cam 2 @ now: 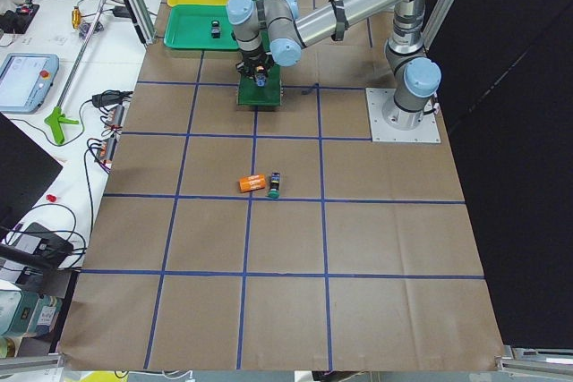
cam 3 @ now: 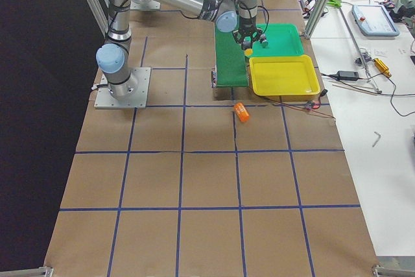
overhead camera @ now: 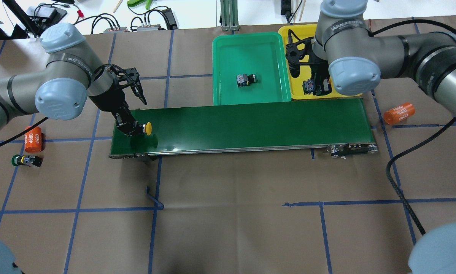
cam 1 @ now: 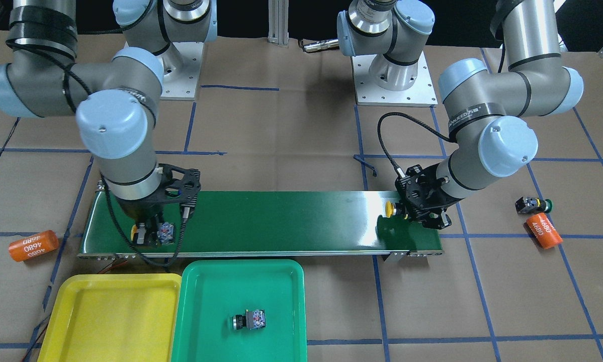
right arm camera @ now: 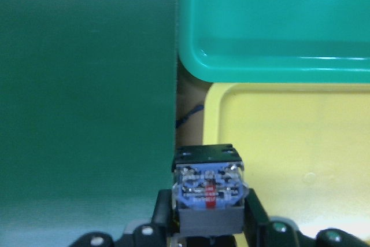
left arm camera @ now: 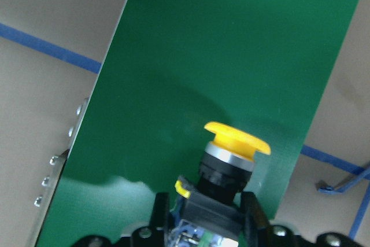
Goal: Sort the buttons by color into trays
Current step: 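Drop yellow button into yellow tray with right while left places another on belt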
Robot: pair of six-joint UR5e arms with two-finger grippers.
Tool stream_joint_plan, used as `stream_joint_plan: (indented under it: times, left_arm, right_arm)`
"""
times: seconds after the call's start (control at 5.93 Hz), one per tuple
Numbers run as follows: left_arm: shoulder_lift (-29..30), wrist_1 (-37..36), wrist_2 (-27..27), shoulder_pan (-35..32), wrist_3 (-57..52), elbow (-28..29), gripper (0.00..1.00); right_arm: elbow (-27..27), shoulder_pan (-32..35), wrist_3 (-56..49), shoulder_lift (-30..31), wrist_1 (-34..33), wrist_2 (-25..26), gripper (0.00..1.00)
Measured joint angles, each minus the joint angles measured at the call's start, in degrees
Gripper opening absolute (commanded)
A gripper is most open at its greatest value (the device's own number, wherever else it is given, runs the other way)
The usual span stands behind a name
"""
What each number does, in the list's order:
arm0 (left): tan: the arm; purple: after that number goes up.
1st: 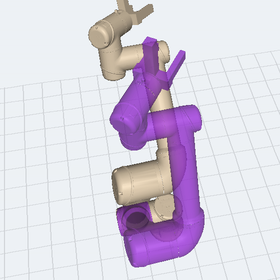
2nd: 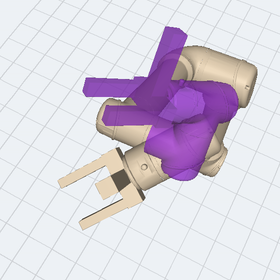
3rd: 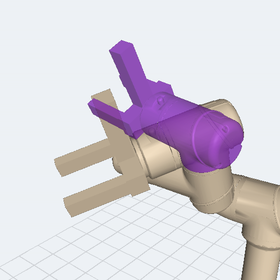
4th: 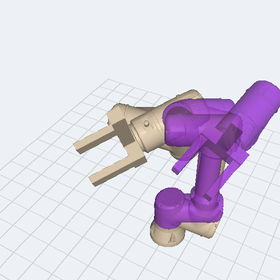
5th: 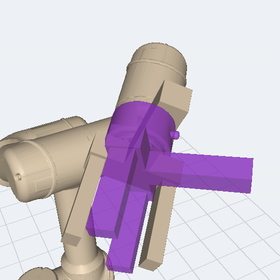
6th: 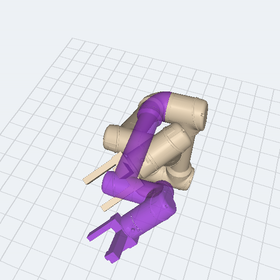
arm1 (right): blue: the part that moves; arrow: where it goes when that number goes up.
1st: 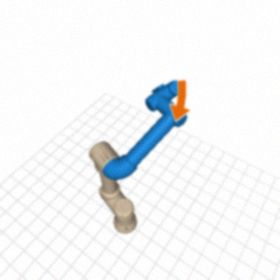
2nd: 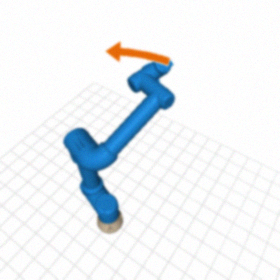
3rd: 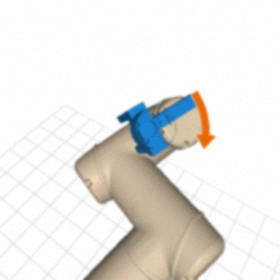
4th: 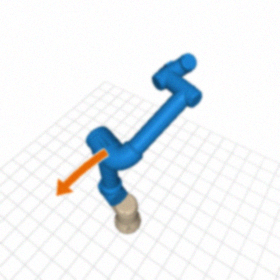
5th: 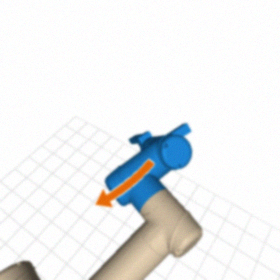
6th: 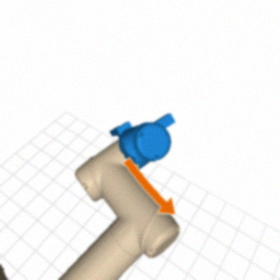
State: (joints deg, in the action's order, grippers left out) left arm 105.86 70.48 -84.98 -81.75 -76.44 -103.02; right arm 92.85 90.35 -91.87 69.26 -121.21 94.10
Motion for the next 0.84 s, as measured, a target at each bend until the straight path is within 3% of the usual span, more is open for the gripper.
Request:
stream_joint_plan:
  times: [0.17,0.34,0.51,0.67,0.84]
  left_arm:
    - [-0.2,0.1,-0.4,0.5,-0.7,0.1,0.99]
    - [-0.5,0.4,-0.8,2.8,-4.1,0.6,0.99]
    - [-0.4,0.8,-2.2,6.6,-10.9,1.0,0.99]
    - [-0.7,1.0,-5.8,10.2,-19.7,0.9,0.99]
    - [-1.0,1.0,-10.1,13.6,-28.8,0.9,0.99]
  right_arm:
    - [-4.2,-1.4,-1.3,-4.4,-1.4,-0.5,0.1]
    - [-8.5,-2.0,-1.7,-9.6,-3.4,-0.7,0.24]
    - [-11.2,-2.4,-1.8,-13.7,-4.8,-0.8,0.71]
    - [-11.6,-2.9,-1.7,-15.6,-5.0,-0.8,1.0]
    - [-10.8,-3.2,-1.4,-16.0,-4.7,-0.7,1.0]
